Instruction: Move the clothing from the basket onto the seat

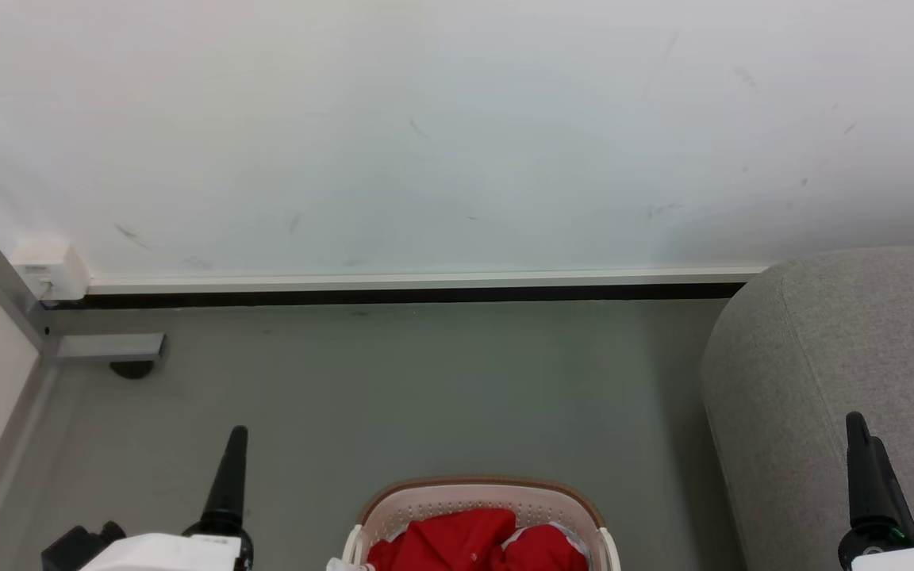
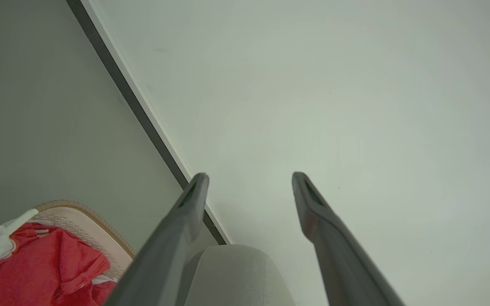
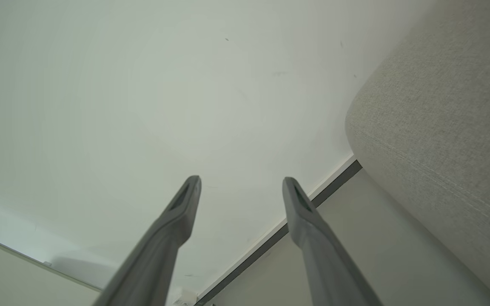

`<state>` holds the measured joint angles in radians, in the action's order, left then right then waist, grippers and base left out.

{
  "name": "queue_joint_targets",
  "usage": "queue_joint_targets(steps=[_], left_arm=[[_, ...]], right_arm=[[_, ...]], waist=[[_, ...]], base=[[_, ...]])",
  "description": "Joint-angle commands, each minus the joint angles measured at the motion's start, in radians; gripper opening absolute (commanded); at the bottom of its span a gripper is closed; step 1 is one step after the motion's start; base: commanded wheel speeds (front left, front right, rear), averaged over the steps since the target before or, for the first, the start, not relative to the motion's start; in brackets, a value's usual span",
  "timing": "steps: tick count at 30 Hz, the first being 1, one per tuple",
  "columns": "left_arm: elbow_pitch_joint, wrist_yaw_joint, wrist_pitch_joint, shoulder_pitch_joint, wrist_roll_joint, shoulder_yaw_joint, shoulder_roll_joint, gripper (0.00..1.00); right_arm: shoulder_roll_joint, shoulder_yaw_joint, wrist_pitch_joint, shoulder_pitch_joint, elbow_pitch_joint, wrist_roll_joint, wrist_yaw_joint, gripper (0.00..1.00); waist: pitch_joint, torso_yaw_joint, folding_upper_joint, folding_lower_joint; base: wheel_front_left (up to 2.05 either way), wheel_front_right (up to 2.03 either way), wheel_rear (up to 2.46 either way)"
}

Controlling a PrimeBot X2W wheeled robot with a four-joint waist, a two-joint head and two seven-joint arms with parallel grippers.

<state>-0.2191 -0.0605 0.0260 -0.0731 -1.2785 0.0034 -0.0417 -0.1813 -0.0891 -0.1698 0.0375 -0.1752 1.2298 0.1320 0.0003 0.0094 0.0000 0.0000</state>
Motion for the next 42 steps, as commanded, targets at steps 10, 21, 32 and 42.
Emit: queue_joint_targets(steps=[10, 21, 32, 42], left_arm=[[0.029, 0.024, 0.042, -0.007, 0.256, -0.038, -0.007, 1.0], [0.007, 0.039, 0.078, 0.003, 0.487, -0.07, -0.008, 1.0], [-0.007, 0.039, 0.109, 0.0, 0.654, -0.08, -0.009, 1.0], [0.001, 0.032, 0.136, 0.008, 0.783, -0.084, -0.01, 1.0]], right_arm=[[-0.004, 0.006, -0.021, -0.009, 0.026, -0.289, -0.001, 1.0], [0.011, 0.023, -0.035, -0.018, 0.003, -0.483, -0.001, 1.0], [0.028, 0.044, -0.046, -0.021, -0.018, -0.644, -0.001, 1.0], [0.048, 0.06, -0.056, -0.031, -0.027, -0.769, -0.001, 1.0]], waist=[[-0.003, -0.002, 0.0, 0.0], [-0.008, -0.003, 0.0, 0.0], [-0.011, 0.002, 0.0, 0.0], [-0.014, 0.003, 0.0, 0.0]], base=[[0.0, 0.0, 0.0], [0.0, 0.0, 0.0], [0.0, 0.0, 0.0], [0.0, 0.0, 0.0]])
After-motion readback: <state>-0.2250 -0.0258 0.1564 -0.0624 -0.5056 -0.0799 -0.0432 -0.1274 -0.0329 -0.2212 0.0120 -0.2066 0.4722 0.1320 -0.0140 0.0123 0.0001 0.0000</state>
